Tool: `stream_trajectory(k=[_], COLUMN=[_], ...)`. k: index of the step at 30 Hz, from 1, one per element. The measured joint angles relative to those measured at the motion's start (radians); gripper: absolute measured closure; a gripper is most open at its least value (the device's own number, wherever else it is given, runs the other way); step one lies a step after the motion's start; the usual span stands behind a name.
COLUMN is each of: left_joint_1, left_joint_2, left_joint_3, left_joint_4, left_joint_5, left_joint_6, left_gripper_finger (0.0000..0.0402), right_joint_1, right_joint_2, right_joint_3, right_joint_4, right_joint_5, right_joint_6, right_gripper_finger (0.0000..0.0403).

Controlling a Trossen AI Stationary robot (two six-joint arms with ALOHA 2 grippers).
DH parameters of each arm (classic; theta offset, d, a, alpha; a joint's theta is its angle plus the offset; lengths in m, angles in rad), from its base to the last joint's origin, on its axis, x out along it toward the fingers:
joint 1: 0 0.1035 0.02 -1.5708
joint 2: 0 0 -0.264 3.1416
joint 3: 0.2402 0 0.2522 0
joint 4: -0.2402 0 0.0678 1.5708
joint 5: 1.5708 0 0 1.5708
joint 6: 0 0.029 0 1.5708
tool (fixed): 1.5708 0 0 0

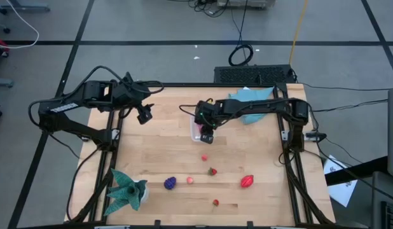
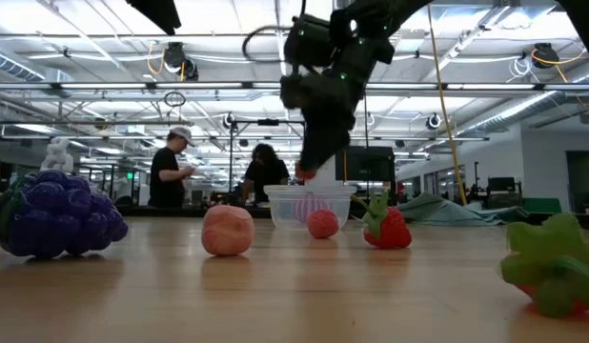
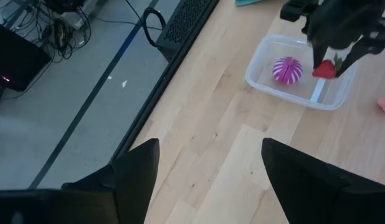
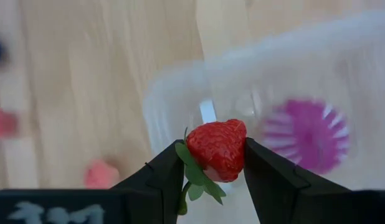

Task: Pick and placing Produce into tupperware
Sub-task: Put the top red strawberry into the transparent bin

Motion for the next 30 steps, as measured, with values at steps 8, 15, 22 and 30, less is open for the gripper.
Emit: stream_trajectory(k=[8,15,22,30], left_joint_1=[0.0,0.0,0.0,0.0], left_joint_2=[0.0,0.0,0.0,0.0], left_joint_3=[0.0,0.0,0.0,0.0], left_joint_4=[0.0,0.0,0.0,0.0], left_joint_5=[0.001,0.007,0.008,0.008], left_joint_6=[-0.001,0.0,0.0,0.001], left_gripper_finger=[0.0116,0.012,0.0121,0.0121], right_joint_1=[-0.001,-0.018,-0.026,-0.026], right_joint_2=[0.008,0.008,0.007,0.007], right_joint_3=[-0.001,-0.002,-0.002,-0.003], right_joint_4=[0.007,0.005,0.005,0.005], right_joint_5=[0.006,0.007,0.007,0.007], right_joint_6=[-0.016,-0.014,-0.013,-0.013], right_gripper_finger=[0.0259,0.0259,0.0259,0.0259])
